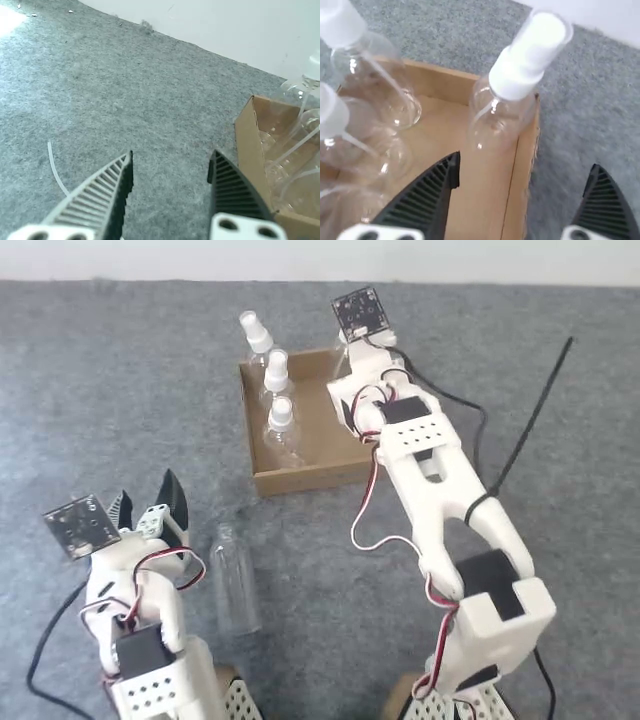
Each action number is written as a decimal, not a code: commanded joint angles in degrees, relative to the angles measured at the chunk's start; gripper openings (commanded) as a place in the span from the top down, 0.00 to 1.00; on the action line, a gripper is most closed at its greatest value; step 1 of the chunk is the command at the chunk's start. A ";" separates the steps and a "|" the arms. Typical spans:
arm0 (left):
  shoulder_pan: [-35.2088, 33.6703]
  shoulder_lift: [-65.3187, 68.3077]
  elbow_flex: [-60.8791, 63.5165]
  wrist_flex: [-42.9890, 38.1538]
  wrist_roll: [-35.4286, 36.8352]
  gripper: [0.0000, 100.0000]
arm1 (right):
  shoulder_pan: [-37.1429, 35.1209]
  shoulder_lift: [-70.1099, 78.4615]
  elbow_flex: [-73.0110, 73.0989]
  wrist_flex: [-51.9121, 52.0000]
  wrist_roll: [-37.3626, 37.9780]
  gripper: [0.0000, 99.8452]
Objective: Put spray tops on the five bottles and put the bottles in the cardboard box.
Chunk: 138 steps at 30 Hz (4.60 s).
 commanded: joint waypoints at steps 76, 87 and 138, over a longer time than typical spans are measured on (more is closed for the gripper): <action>-41.58 -0.88 1.19 -12.84 4.04 0.77 | -42.51 -28.97 16.18 21.32 -28.22 0.76; -41.41 -0.88 1.27 -12.84 4.04 0.77 | -42.51 -11.65 5.80 23.08 -36.31 0.76; -41.14 -0.88 1.36 -12.75 4.04 0.77 | -37.49 5.23 -7.47 36.79 -12.13 0.89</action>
